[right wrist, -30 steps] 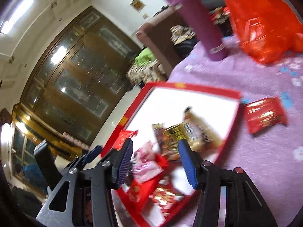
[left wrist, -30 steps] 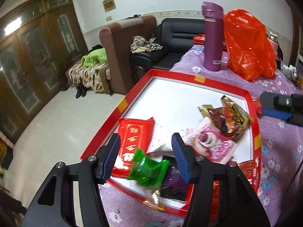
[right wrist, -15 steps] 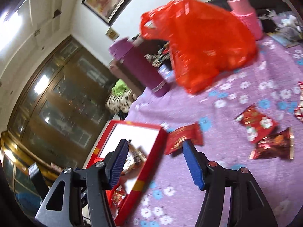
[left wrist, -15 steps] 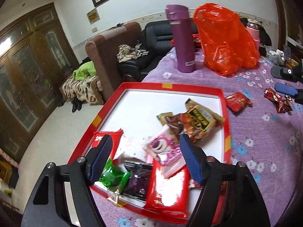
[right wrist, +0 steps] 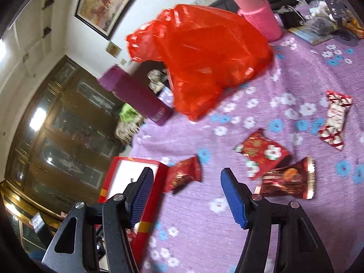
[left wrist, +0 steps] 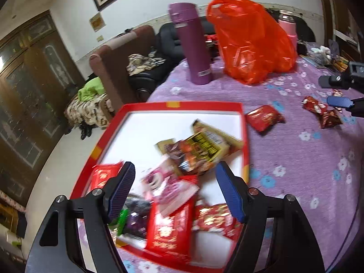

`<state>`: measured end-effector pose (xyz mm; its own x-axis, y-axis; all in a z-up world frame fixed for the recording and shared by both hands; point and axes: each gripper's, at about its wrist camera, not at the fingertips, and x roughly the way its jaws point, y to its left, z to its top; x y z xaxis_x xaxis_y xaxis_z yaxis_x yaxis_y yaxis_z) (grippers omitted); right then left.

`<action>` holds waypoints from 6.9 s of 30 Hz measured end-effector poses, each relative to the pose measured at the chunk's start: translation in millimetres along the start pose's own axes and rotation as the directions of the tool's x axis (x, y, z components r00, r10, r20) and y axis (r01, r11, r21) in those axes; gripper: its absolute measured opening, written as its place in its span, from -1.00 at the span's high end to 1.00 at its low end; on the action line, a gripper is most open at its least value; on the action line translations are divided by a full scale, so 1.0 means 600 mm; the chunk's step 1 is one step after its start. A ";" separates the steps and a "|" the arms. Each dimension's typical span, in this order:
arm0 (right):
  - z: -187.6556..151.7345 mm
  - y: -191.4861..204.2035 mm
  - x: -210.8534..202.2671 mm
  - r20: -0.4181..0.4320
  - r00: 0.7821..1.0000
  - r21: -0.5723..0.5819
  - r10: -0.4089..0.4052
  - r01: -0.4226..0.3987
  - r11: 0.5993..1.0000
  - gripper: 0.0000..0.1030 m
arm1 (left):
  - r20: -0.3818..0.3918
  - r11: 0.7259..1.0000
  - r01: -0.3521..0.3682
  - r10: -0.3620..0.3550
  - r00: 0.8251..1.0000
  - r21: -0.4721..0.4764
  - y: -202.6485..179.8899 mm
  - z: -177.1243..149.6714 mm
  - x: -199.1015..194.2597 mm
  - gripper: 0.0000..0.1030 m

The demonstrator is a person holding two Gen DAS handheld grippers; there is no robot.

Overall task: Organize snacks
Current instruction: 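Move both tools toward the red wrapped candies on the cloth, then grasp a red flowered candy with the right tool while the left grasps a red candy, then carry both red candies over the gift box, then open both tools to drop the red candies into the gift box, then move both tools back toward the remaining candies on the cloth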

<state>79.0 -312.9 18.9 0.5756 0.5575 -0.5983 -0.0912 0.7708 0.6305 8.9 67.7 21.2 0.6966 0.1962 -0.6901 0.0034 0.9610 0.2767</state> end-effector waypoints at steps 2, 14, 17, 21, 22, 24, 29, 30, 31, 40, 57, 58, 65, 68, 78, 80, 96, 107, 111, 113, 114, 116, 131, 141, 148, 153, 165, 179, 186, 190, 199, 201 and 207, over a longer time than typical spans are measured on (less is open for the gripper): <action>0.004 -0.021 -0.010 -0.007 0.999 0.019 -0.034 0.034 0.999 -0.27 | 0.005 0.999 0.033 -0.033 0.999 0.024 -0.020 0.014 0.000 -0.43; 0.026 -0.099 -0.007 0.019 0.977 0.073 -0.214 0.213 0.974 -0.27 | 0.032 0.959 0.178 -0.190 0.981 0.221 -0.128 0.105 0.069 -0.58; 0.028 -0.088 -0.002 0.044 0.970 0.023 -0.240 0.239 0.971 -0.27 | 0.004 0.938 0.240 -0.248 0.969 0.251 -0.138 0.120 0.095 -0.58; 0.032 -0.089 -0.002 0.078 0.972 0.022 -0.220 0.219 0.975 -0.29 | -0.010 0.902 0.276 -0.290 0.957 0.331 -0.164 0.124 0.109 -0.57; 0.034 -0.091 -0.001 0.089 0.975 0.026 -0.202 0.200 0.979 -0.30 | -0.014 0.887 0.292 -0.308 0.951 0.359 -0.173 0.122 0.111 -0.57; 0.038 -0.093 0.006 0.107 0.981 0.026 -0.165 0.163 0.986 -0.32 | -0.035 0.857 0.315 -0.330 0.943 0.408 -0.189 0.117 0.114 -0.57; 0.039 -0.081 0.037 0.107 0.980 -0.053 -0.166 0.172 0.984 -0.32 | -0.082 0.828 0.317 -0.316 0.945 0.463 -0.217 0.111 0.141 -0.57; 0.038 -0.080 0.043 0.101 0.979 -0.065 -0.179 0.186 0.980 -0.32 | -0.089 0.825 0.321 -0.317 0.944 0.466 -0.218 0.109 0.144 -0.57; 0.037 -0.078 0.051 0.089 0.976 -0.080 -0.197 0.204 0.976 -0.32 | -0.100 0.819 0.330 -0.322 0.942 0.469 -0.220 0.108 0.147 -0.57; 0.022 -0.050 0.088 0.066 0.916 -0.229 -0.395 0.399 0.888 0.00 | -0.164 0.771 0.403 -0.372 0.914 0.493 -0.239 0.095 0.146 -0.56; 0.024 -0.057 0.081 -0.006 0.937 -0.147 -0.350 0.346 0.927 0.09 | -0.235 0.874 0.435 -0.386 0.892 0.217 -0.212 0.110 0.140 0.03; 0.024 -0.057 0.081 -0.006 0.937 -0.145 -0.350 0.345 0.927 0.09 | -0.241 0.877 0.433 -0.383 0.892 0.209 -0.213 0.115 0.145 0.03; 0.026 -0.058 0.079 -0.009 0.939 -0.130 -0.343 0.339 0.932 0.09 | -0.223 0.880 0.393 -0.340 0.913 0.267 -0.252 0.119 0.168 0.02; 0.027 -0.060 0.078 -0.009 0.940 -0.123 -0.340 0.336 0.934 0.09 | -0.220 0.876 0.404 -0.353 0.909 0.264 -0.248 0.120 0.166 0.03; 0.023 -0.053 0.079 -0.001 0.934 -0.130 -0.356 0.353 0.927 0.10 | -0.169 0.892 0.406 -0.377 0.911 0.199 -0.243 0.104 0.146 0.32; 0.024 -0.053 0.078 -0.003 0.938 -0.123 -0.348 0.345 0.931 0.10 | -0.158 0.899 0.402 -0.378 0.912 0.174 -0.235 0.100 0.139 0.32; 0.002 0.007 0.067 -0.048 0.999 -0.085 -0.016 0.011 0.996 0.11 | 0.034 0.985 0.170 -0.171 0.985 0.044 -0.104 0.055 0.028 0.32; -0.038 0.064 0.073 -0.063 0.997 -0.152 0.037 -0.046 0.987 0.11 | 0.116 0.995 0.079 -0.072 0.991 -0.058 0.011 0.028 -0.017 0.31; -0.048 0.078 0.075 -0.087 0.993 -0.132 0.085 -0.096 0.987 0.11 | 0.138 0.994 0.062 -0.049 0.989 -0.088 0.049 0.020 -0.029 0.31; -0.052 0.093 0.076 -0.090 0.991 -0.132 0.099 -0.111 0.985 0.11 | 0.142 0.993 0.056 -0.041 0.989 -0.101 0.062 0.017 -0.028 0.31; -0.054 0.100 0.079 -0.097 0.988 -0.125 0.117 -0.129 0.984 0.11 | 0.143 0.992 0.053 -0.037 0.989 -0.113 0.071 0.015 -0.027 0.31; -0.058 0.123 0.087 -0.109 0.981 -0.108 0.162 -0.174 0.979 0.11 | 0.143 0.990 0.049 -0.031 0.989 -0.130 0.082 0.012 -0.024 0.31; -0.104 0.246 0.152 -0.151 0.936 -0.159 0.318 -0.340 0.927 0.11 | 0.098 0.977 0.011 0.010 0.995 -0.211 0.136 -0.012 0.014 0.31; -0.142 0.230 0.205 -0.212 0.937 -0.200 0.277 -0.319 0.926 0.10 | 0.017 0.972 -0.025 0.030 0.999 -0.233 0.131 -0.029 0.053 0.31; -0.163 0.240 0.214 -0.246 0.934 -0.242 0.260 -0.319 0.916 0.09 | -0.004 0.975 -0.041 0.041 0.999 -0.218 0.129 -0.037 0.056 0.30; -0.165 0.241 0.216 -0.255 0.933 -0.248 0.256 -0.319 0.915 0.07 | -0.030 0.974 -0.057 0.052 0.998 -0.221 0.136 -0.045 0.068 0.30; -0.170 0.235 0.234 -0.233 0.956 -0.309 0.176 -0.245 0.919 0.06 | -0.035 0.983 -0.032 0.026 0.999 -0.180 0.106 -0.052 0.072 0.28; -0.106 0.207 0.162 -0.128 0.974 -0.253 0.184 -0.212 0.944 -0.21 | -0.110 0.989 -0.118 0.108 0.988 -0.092 0.081 -0.028 0.120 0.03; 0.010 0.076 -0.008 0.184 0.981 -0.191 -0.061 0.097 0.977 -0.34 | 0.059 0.999 -0.042 0.044 0.997 -0.035 0.042 0.049 0.047 -0.15; 0.063 -0.069 -0.074 0.241 0.938 0.037 -0.247 0.246 0.969 -0.34 | 0.113 0.992 0.103 -0.110 0.988 0.067 -0.040 0.085 0.020 -0.19; 0.090 -0.235 -0.043 0.080 0.961 0.322 -0.265 0.226 0.919 -0.21 | 0.045 0.918 0.333 -0.350 0.936 0.217 -0.214 0.131 0.045 -0.22; 0.098 -0.228 -0.026 0.096 0.953 0.303 -0.289 0.248 0.920 -0.17 | 0.026 0.893 0.369 -0.388 0.921 0.258 -0.245 0.136 0.056 -0.22; 0.099 -0.189 0.009 0.116 0.826 0.105 -0.551 0.542 0.834 0.42 | 0.022 0.779 0.443 -0.504 0.864 0.443 -0.319 0.137 0.067 -0.22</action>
<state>140.7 -416.0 -26.5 0.6204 -0.0003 -0.7843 0.3209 0.9126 0.2534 95.1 -124.2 -4.3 0.6155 -0.3188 -0.7208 0.6291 0.7497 0.2055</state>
